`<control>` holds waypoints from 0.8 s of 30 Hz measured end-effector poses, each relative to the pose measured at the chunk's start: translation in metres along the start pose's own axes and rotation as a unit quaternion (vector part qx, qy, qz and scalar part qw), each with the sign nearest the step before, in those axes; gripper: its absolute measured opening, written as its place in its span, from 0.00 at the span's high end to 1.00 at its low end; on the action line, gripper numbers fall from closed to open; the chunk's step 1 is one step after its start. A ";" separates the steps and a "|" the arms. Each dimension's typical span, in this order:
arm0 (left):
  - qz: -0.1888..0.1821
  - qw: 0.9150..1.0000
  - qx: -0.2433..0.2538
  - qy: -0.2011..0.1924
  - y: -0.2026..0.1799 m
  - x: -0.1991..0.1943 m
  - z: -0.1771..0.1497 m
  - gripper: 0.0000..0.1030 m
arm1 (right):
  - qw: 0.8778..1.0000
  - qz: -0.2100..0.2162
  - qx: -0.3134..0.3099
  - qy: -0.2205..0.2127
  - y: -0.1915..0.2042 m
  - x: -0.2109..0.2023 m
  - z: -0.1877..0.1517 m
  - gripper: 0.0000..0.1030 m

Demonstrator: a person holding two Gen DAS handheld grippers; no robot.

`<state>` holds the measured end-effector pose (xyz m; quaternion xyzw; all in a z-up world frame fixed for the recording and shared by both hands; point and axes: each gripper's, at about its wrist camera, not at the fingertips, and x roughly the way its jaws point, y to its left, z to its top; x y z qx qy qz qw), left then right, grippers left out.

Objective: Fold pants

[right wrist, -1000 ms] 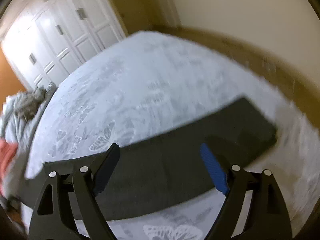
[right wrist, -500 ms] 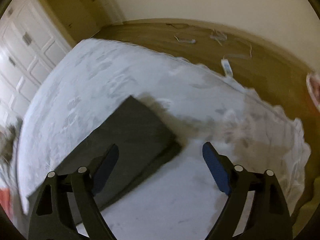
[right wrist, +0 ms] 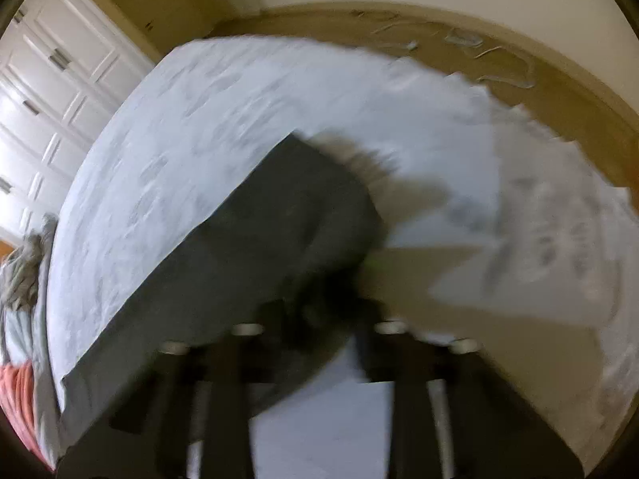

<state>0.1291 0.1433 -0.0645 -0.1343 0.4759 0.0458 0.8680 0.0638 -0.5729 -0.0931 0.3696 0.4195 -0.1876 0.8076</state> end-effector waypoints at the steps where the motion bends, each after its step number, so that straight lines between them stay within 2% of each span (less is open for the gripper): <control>1: 0.000 1.000 0.003 0.004 -0.002 0.001 -0.002 0.53 | 1.000 0.019 0.005 -0.007 0.004 -0.006 0.001 0.89; 4: -0.004 1.000 -0.002 0.005 0.004 0.000 -0.002 0.53 | 0.990 0.122 -0.042 -0.056 0.057 -0.048 -0.002 0.89; 5: -0.004 1.000 -0.004 0.003 0.005 -0.002 -0.002 0.53 | 0.979 0.175 -0.085 -0.067 0.096 -0.066 -0.012 0.89; 7: -0.002 1.000 -0.010 0.001 0.007 -0.005 -0.003 0.53 | 0.960 0.229 -0.146 -0.062 0.148 -0.080 -0.035 0.89; 9: -0.003 1.000 -0.014 0.000 0.009 -0.009 -0.004 0.53 | 0.934 0.274 -0.230 -0.031 0.214 -0.081 -0.081 0.89; 10: -0.005 1.000 -0.016 -0.001 0.011 -0.009 -0.004 0.53 | 0.921 0.286 -0.265 -0.008 0.240 -0.074 -0.104 0.86; 11: -0.007 1.000 -0.017 -0.001 0.012 -0.010 -0.005 0.53 | 0.906 0.290 -0.308 0.030 0.268 -0.058 -0.136 0.77; 12: -0.010 1.000 -0.019 0.000 0.015 -0.010 -0.005 0.52 | 0.895 0.272 -0.348 0.060 0.287 -0.042 -0.165 0.70; 13: -0.016 1.000 -0.022 0.002 0.018 -0.010 -0.004 0.51 | 0.890 0.249 -0.375 0.067 0.296 -0.034 -0.183 0.63; 14: -0.023 0.999 -0.024 0.002 0.022 -0.012 -0.004 0.51 | 0.884 0.224 -0.407 0.060 0.302 -0.030 -0.202 0.63; 15: -0.026 0.999 -0.028 0.000 0.027 -0.015 -0.004 0.51 | 0.880 0.217 -0.419 0.048 0.303 -0.033 -0.208 0.63; 16: -0.028 0.999 -0.032 -0.002 0.031 -0.017 -0.004 0.51 | 0.880 0.213 -0.424 0.034 0.300 -0.040 -0.208 0.63; 18: -0.033 0.999 -0.032 -0.008 0.038 -0.023 -0.004 0.51 | 0.890 0.212 -0.404 0.007 0.285 -0.056 -0.190 0.55; 19: -0.030 0.999 -0.027 -0.011 0.039 -0.024 -0.004 0.51 | 0.898 0.209 -0.387 -0.009 0.273 -0.062 -0.181 0.44; 20: -0.023 0.999 -0.019 -0.016 0.038 -0.026 -0.005 0.51 | 0.905 0.196 -0.377 -0.025 0.260 -0.067 -0.178 0.41; 21: -0.015 1.000 -0.011 -0.020 0.037 -0.027 -0.006 0.51 | 0.906 0.181 -0.382 -0.027 0.255 -0.067 -0.177 0.41; 22: -0.006 1.000 -0.002 -0.024 0.033 -0.028 -0.007 0.51 | 0.904 0.170 -0.391 -0.023 0.264 -0.059 -0.177 0.41; 24: 0.011 0.999 0.024 -0.036 0.020 -0.032 -0.010 0.51 | 0.890 0.159 -0.427 -0.007 0.271 -0.051 -0.197 0.41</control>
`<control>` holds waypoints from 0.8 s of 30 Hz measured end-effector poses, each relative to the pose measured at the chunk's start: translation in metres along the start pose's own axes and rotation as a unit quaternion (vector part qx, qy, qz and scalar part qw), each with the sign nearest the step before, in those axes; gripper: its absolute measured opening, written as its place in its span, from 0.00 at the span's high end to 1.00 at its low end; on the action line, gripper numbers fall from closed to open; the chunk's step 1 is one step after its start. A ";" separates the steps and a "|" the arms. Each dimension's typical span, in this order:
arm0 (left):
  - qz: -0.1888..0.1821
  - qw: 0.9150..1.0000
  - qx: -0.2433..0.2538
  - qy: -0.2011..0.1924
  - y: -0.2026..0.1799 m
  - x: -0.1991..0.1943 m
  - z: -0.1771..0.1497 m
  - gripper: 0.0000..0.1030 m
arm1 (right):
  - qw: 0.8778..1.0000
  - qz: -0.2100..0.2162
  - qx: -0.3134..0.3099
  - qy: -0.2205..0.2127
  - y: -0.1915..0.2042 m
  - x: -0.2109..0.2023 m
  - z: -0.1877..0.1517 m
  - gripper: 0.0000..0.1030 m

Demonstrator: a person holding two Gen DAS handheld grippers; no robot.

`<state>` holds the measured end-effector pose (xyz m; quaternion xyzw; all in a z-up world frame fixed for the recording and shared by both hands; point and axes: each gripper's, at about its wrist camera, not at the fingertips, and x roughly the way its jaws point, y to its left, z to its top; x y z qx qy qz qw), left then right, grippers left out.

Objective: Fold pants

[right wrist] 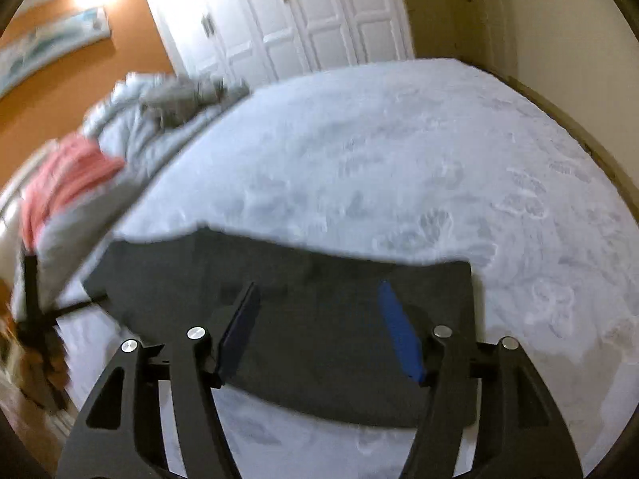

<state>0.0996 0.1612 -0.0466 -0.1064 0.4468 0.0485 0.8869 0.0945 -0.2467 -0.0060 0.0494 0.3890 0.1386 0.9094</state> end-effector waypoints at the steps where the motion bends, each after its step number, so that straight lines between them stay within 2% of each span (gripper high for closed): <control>1: 0.003 1.000 0.013 -0.007 -0.008 -0.003 -0.001 0.51 | 1.000 0.007 -0.022 0.007 0.016 0.006 -0.006 0.41; 3: 0.005 0.999 0.040 -0.021 -0.026 -0.010 -0.004 0.44 | 0.996 0.019 -0.083 0.024 0.053 0.020 -0.019 0.40; 5: 0.008 0.998 0.059 -0.035 -0.038 -0.015 -0.006 0.35 | 0.990 0.022 -0.137 0.039 0.091 0.038 -0.033 0.34; 7: 0.015 0.996 0.074 -0.047 -0.047 -0.020 -0.008 0.35 | 0.987 0.012 -0.155 0.050 0.112 0.056 -0.042 0.34; 10: 0.011 0.996 0.078 -0.048 -0.048 -0.022 -0.009 0.35 | 0.992 0.006 -0.106 0.065 0.116 0.078 -0.038 0.45; 12: 0.007 0.997 0.071 -0.041 -0.047 -0.022 -0.009 0.35 | 0.995 -0.002 -0.060 0.076 0.114 0.093 -0.034 0.45; 14: 0.003 0.997 0.068 -0.035 -0.046 -0.020 -0.009 0.35 | 0.993 -0.028 -0.057 0.099 0.117 0.114 -0.042 0.45; 15: 0.005 0.997 0.071 -0.031 -0.046 -0.020 -0.009 0.35 | 0.993 -0.042 -0.070 0.085 0.120 0.117 -0.048 0.45; 16: 0.003 0.997 0.075 -0.027 -0.047 -0.019 -0.009 0.35 | 0.992 -0.051 -0.081 0.076 0.122 0.117 -0.050 0.48; 18: -0.003 0.997 0.076 -0.028 -0.049 -0.021 -0.010 0.35 | 0.991 -0.076 -0.086 0.067 0.124 0.112 -0.051 0.69; 19: -0.004 0.997 0.075 -0.029 -0.049 -0.022 -0.010 0.35 | 0.993 -0.079 -0.060 0.068 0.117 0.108 -0.045 0.90; 21: -0.009 0.996 0.081 -0.034 -0.051 -0.025 -0.010 0.35 | 0.997 -0.059 -0.004 0.053 0.101 0.095 -0.031 0.91; 24: -0.016 0.996 0.081 -0.042 -0.052 -0.030 -0.010 0.35 | 0.998 -0.053 0.034 -0.007 0.097 0.057 0.001 0.91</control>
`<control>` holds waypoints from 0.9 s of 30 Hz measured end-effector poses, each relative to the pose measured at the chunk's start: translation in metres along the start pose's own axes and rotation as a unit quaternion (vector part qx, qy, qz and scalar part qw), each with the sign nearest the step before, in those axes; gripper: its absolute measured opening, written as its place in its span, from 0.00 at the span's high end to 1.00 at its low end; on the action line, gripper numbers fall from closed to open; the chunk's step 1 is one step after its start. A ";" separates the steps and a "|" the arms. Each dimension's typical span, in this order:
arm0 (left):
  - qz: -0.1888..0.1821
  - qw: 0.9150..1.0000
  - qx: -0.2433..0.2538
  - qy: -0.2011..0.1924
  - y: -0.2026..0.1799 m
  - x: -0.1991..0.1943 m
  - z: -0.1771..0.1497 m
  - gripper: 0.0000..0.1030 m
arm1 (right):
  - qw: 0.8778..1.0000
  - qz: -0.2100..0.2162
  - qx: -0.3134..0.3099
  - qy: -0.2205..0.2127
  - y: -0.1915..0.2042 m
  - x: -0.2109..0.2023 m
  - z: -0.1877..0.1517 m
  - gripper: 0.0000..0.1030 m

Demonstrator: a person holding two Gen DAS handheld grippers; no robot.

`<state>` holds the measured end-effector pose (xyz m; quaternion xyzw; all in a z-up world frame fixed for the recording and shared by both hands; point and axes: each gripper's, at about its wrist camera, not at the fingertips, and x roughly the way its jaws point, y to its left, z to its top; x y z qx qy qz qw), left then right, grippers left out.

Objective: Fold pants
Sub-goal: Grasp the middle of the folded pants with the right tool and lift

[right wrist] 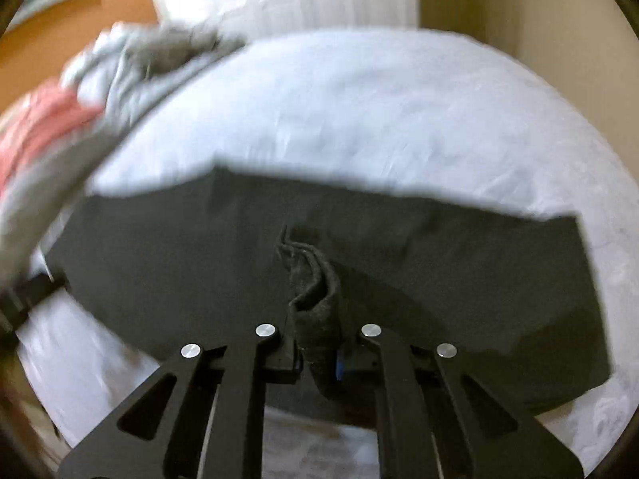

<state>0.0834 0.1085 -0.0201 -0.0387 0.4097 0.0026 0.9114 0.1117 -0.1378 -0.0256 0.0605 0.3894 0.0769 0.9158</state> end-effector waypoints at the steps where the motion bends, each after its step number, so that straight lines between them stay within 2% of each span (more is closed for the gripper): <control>1: -0.005 1.000 0.000 0.000 0.000 -0.001 0.001 0.35 | 1.000 0.005 0.003 -0.013 0.002 -0.010 0.008 0.91; 4: -0.015 1.000 -0.002 0.000 0.000 -0.003 0.003 0.35 | 0.998 0.032 0.005 -0.046 0.022 -0.036 0.036 0.91; 6: -0.016 1.000 -0.006 -0.003 0.002 -0.003 0.005 0.35 | 0.997 0.062 -0.003 -0.037 0.040 -0.032 0.042 0.90; 7: -0.016 1.000 -0.008 -0.003 0.002 -0.004 0.006 0.35 | 0.997 0.073 -0.015 -0.018 0.053 -0.019 0.038 0.89; 9: -0.018 1.000 -0.016 -0.002 0.006 -0.003 0.008 0.35 | 0.995 0.087 -0.041 0.034 0.070 0.014 0.022 0.81; 10: -0.018 1.000 -0.019 0.000 0.008 -0.002 0.009 0.35 | 0.992 0.086 -0.053 0.070 0.075 0.037 0.011 0.76; 12: -0.015 1.000 -0.025 0.008 0.014 0.001 0.010 0.35 | 0.989 0.062 -0.055 0.119 0.070 0.057 -0.005 0.76; 15: -0.015 0.998 -0.056 0.012 0.036 0.001 0.015 0.35 | 0.995 0.078 -0.002 0.056 0.027 0.012 0.010 0.73; 17: -0.027 0.995 -0.096 0.015 0.060 0.000 0.021 0.30 | 0.998 0.049 0.022 0.023 -0.013 -0.022 0.020 0.40; 19: -0.030 0.986 -0.165 0.022 0.097 0.003 0.027 0.29 | 0.999 0.003 0.032 0.011 -0.054 -0.045 0.020 0.31; 22: -0.011 0.962 -0.270 0.039 0.152 0.015 0.024 0.29 | 0.996 -0.057 0.053 0.040 -0.117 -0.056 -0.006 0.31; 23: 0.004 0.951 -0.308 0.042 0.171 0.019 0.020 0.29 | 0.993 -0.065 0.079 0.053 -0.141 -0.055 -0.021 0.31; 25: 0.033 0.938 -0.343 0.040 0.192 0.022 0.013 0.29 | 0.989 -0.053 0.121 0.066 -0.168 -0.045 -0.042 0.31; 27: 0.057 0.929 -0.363 0.045 0.206 0.028 0.005 0.29 | 0.984 -0.024 0.161 0.071 -0.185 -0.033 -0.059 0.31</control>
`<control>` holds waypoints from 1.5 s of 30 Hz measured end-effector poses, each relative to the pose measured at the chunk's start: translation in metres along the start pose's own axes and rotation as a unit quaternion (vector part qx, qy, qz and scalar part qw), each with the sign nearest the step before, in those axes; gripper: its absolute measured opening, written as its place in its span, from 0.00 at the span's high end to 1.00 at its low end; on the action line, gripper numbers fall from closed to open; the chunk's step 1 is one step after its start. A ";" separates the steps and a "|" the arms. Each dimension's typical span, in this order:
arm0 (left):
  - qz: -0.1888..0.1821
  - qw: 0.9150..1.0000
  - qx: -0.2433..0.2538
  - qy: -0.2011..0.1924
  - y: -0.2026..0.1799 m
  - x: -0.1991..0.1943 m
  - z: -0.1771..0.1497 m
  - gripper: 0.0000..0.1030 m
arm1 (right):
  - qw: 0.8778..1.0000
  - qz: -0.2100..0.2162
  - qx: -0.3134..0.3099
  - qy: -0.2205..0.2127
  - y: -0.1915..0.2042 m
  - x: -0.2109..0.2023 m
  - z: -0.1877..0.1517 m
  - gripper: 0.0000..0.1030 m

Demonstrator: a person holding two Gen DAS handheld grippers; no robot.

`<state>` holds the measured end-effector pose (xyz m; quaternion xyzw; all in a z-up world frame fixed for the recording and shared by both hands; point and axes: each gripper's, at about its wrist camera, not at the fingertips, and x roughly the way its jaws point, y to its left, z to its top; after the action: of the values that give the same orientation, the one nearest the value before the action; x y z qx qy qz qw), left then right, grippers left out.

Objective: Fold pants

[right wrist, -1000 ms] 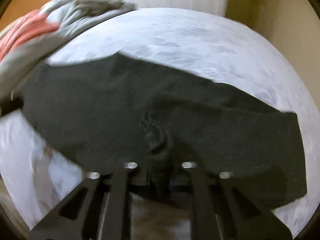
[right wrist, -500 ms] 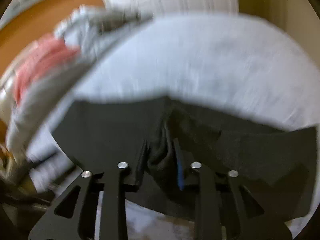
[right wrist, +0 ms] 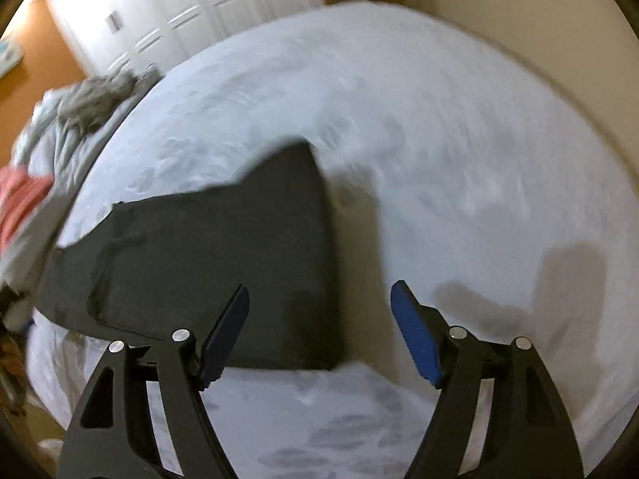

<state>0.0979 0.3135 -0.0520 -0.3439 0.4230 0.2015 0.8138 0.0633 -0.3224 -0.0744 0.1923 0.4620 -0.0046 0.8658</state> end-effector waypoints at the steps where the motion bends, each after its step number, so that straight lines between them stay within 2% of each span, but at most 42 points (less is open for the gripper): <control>1: 0.000 1.000 -0.011 0.006 0.007 0.005 0.000 0.29 | 1.000 0.016 0.015 0.006 -0.006 0.006 -0.005 0.31; 3: -0.012 0.999 -0.036 0.031 0.019 0.019 -0.003 0.29 | 0.998 0.043 0.035 -0.005 -0.005 0.013 -0.010 0.25; 5: -0.058 0.994 -0.075 0.055 0.029 0.031 -0.007 0.29 | 0.997 0.077 0.026 -0.004 0.005 0.018 -0.008 0.24; 6: -0.081 0.991 -0.090 0.054 0.032 0.034 -0.008 0.29 | 0.996 0.089 0.023 -0.002 0.008 0.021 -0.008 0.25; 7: -0.084 0.991 -0.089 0.049 0.031 0.035 -0.007 0.29 | 0.995 0.098 0.018 0.000 0.013 0.025 -0.008 0.30; 9: -0.096 0.991 -0.085 0.040 0.029 0.038 -0.004 0.29 | 0.997 0.083 0.003 -0.006 0.023 0.031 -0.009 0.31; 10: -0.103 0.990 -0.090 0.038 0.029 0.040 -0.003 0.29 | 0.997 0.071 -0.007 -0.013 0.027 0.032 -0.009 0.39; 11: -0.112 0.988 -0.098 0.035 0.031 0.042 -0.002 0.29 | 0.998 0.067 -0.007 -0.016 0.028 0.031 -0.010 0.52; 12: -0.128 0.986 -0.105 0.034 0.032 0.044 0.000 0.29 | 0.997 0.070 -0.001 -0.016 0.026 0.032 -0.009 0.61; 13: -0.151 0.982 -0.109 0.040 0.033 0.048 0.004 0.30 | 0.996 0.083 0.012 -0.011 0.022 0.031 -0.007 0.81; 14: -0.188 0.974 -0.114 0.058 0.031 0.056 0.009 0.45 | 0.995 0.098 0.025 -0.010 0.019 0.030 -0.004 0.85; 16: -0.216 0.961 -0.139 0.097 0.035 0.073 0.013 0.87 | 0.993 0.113 0.017 -0.026 0.026 0.019 0.004 0.86; 17: -0.236 0.952 -0.163 0.109 0.038 0.080 0.013 0.87 | 0.992 0.121 0.011 -0.033 0.030 0.008 0.008 0.87; 18: -0.238 0.949 -0.174 0.108 0.040 0.080 0.013 0.88 | 0.990 0.132 0.008 -0.039 0.030 -0.002 0.010 0.87; 20: -0.250 0.948 -0.172 0.102 0.036 0.070 0.014 0.89 | 0.987 0.154 0.011 -0.046 0.033 -0.024 0.020 0.88; 22: -0.268 0.948 -0.142 0.093 0.023 0.043 0.015 0.90 | 0.986 0.158 0.013 -0.055 0.025 -0.052 0.028 0.89; 23: -0.267 0.953 -0.113 0.085 0.016 0.024 0.013 0.90 | 0.987 0.152 0.012 -0.060 0.019 -0.062 0.030 0.89; 25: -0.266 0.957 -0.075 0.090 0.011 0.003 0.002 0.90 | 0.988 0.140 0.018 -0.062 -0.004 -0.089 0.028 0.90; 28: -0.250 0.957 -0.044 0.141 0.010 -0.007 -0.034 0.90 | 0.995 0.080 0.031 -0.045 -0.048 -0.106 0.015 0.90; 29: -0.229 0.960 -0.036 0.159 0.009 -0.002 -0.046 0.90 | 0.997 0.068 0.035 -0.011 -0.065 -0.095 0.006 0.89; 31: -0.178 0.969 -0.019 0.167 0.009 0.011 -0.059 0.89 | 0.997 0.050 0.039 0.055 -0.081 -0.067 -0.011 0.84; 32: -0.160 0.972 -0.017 0.170 0.010 0.016 -0.063 0.89 | 0.995 0.015 0.041 0.089 -0.085 -0.052 -0.022 0.78; 33: -0.148 0.974 -0.024 0.172 0.014 0.022 -0.066 0.89 | 0.995 -0.014 0.039 0.095 -0.085 -0.048 -0.029 0.74; 34: -0.150 0.973 -0.032 0.174 0.016 0.025 -0.066 0.87 | 0.997 -0.019 0.037 0.068 -0.083 -0.055 -0.033 0.69; 35: -0.154 0.972 -0.035 0.174 0.017 0.024 -0.066 0.86 | 0.998 -0.050 0.034 0.024 -0.075 -0.070 -0.036 0.58; 37: -0.159 0.972 -0.039 0.170 0.020 0.019 -0.071 0.85 | 0.992 -0.106 0.006 -0.066 -0.054 -0.102 -0.043 0.50; 38: -0.158 0.972 -0.040 0.167 0.021 0.017 -0.073 0.84 | 0.988 -0.120 -0.008 -0.093 -0.044 -0.113 -0.048 0.43; 39: -0.155 0.973 -0.042 0.164 0.021 0.018 -0.074 0.84 | 0.985 -0.126 -0.020 -0.115 -0.032 -0.121 -0.051 0.41; 40: -0.152 0.974 -0.041 0.163 0.020 0.018 -0.073 0.84 | 0.984 -0.120 -0.035 -0.130 -0.017 -0.126 -0.054 0.41; 41: -0.148 0.975 -0.039 0.161 0.018 0.018 -0.075 0.84 | 0.986 -0.087 -0.067 -0.127 0.005 -0.124 -0.056 0.41; 43: -0.137 0.978 -0.028 0.154 0.010 0.020 -0.074 0.84 | 0.988 -0.028 -0.122 -0.091 0.048 -0.105 -0.062 0.41; 45: -0.125 0.981 -0.017 0.146 0.015 0.011 -0.075 0.84 | 0.984 0.022 -0.168 -0.055 0.096 -0.077 -0.076 0.41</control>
<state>0.0536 0.2696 -0.0974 -0.4334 0.4875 0.0530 0.7562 -0.0234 -0.2211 -0.0185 0.0535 0.4033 0.0816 0.9098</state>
